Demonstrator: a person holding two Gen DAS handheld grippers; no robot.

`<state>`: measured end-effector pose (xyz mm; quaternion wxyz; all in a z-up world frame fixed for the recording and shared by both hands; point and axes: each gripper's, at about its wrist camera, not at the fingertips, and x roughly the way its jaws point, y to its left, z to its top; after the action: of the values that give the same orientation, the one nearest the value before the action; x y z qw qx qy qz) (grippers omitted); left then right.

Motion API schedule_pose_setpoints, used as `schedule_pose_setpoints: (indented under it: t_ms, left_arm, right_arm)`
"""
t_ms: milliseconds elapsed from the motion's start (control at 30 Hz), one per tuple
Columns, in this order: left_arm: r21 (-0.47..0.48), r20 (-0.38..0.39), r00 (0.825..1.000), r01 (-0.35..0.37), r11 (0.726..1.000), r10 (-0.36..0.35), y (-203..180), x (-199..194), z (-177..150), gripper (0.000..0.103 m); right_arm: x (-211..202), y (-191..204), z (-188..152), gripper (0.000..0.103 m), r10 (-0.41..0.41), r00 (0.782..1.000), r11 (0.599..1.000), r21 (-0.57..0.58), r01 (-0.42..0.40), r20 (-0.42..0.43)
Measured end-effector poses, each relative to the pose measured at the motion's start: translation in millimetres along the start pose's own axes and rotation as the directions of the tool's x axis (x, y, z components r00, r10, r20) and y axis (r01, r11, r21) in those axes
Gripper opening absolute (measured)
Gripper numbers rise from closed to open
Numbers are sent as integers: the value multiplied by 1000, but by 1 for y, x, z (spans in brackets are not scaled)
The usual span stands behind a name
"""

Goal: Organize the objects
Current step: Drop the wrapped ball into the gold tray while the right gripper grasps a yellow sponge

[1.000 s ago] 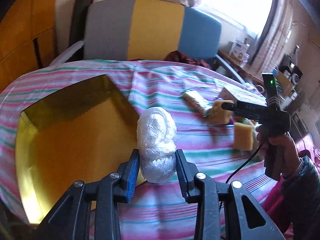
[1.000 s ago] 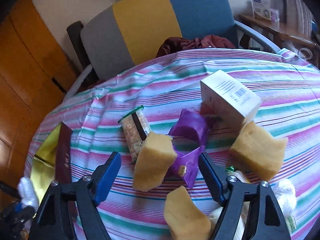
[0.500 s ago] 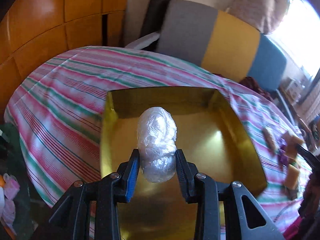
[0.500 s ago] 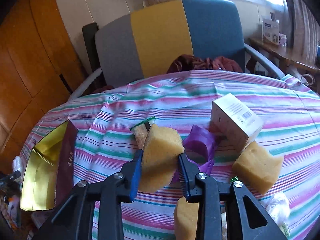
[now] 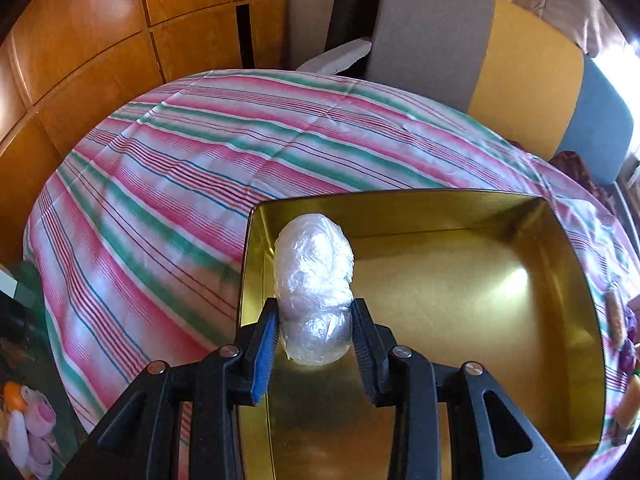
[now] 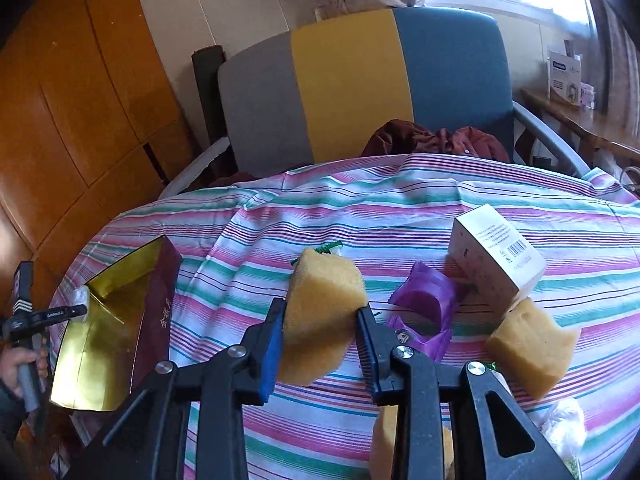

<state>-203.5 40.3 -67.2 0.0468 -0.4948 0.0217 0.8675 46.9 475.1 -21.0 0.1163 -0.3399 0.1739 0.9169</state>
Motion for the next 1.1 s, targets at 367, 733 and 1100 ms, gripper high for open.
schedule_pose_setpoints:
  t_ms: [367, 733, 1100]
  left_arm:
    - [28, -7, 998, -64, 998, 64, -8, 26, 11, 38]
    - [32, 6, 1000, -31, 999, 31, -7, 9, 1, 48]
    - [2, 215, 976, 13, 1000, -13, -9, -88, -40, 55]
  right_arm:
    - [5, 0, -2, 34, -20, 1000, 1000, -10, 20, -21]
    - [24, -13, -9, 34, -120, 987, 993, 7, 121, -106]
    - [42, -33, -19, 34, -155, 972, 983, 67, 169, -175]
